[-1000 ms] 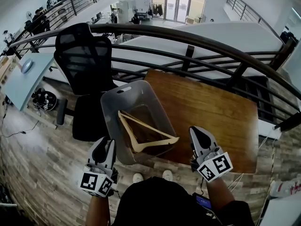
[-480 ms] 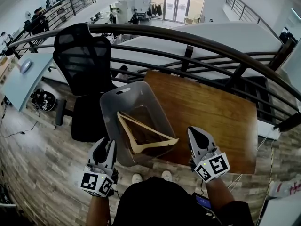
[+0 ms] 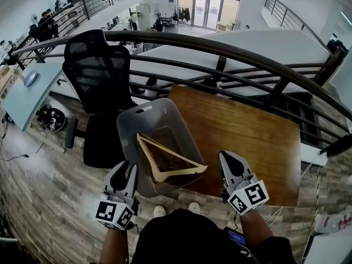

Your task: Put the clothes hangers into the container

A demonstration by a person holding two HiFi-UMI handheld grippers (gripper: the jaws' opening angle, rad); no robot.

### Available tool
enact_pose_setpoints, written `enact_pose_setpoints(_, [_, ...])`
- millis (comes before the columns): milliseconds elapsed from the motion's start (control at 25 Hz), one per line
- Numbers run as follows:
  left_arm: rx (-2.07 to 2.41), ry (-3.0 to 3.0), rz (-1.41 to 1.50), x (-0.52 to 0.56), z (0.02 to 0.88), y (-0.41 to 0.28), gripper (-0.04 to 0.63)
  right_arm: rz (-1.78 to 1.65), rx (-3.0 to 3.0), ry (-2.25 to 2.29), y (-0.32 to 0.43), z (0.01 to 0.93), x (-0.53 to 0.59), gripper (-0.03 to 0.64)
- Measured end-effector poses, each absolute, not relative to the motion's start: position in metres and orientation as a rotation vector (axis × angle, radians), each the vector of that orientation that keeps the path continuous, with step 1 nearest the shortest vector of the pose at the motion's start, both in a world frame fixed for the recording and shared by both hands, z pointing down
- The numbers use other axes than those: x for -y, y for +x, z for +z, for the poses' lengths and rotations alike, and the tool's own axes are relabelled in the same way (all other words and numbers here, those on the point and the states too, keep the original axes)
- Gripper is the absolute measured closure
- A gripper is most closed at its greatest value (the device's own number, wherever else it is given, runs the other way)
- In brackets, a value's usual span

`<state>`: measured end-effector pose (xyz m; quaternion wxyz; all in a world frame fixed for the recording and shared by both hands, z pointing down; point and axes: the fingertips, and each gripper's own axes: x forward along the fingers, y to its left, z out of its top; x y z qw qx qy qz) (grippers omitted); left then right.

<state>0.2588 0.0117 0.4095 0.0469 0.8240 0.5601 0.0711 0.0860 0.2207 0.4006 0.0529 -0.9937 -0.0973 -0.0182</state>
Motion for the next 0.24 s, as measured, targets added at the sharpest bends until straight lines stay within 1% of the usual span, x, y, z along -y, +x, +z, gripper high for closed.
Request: enact_pose_setpoints(240, [-1.715, 2.515, 0.226, -0.0132, 0.4094, 0.2565, 0.491, -0.066, 0.277, -3.021, 0.0863, 0.4017, -0.2203, 0.626])
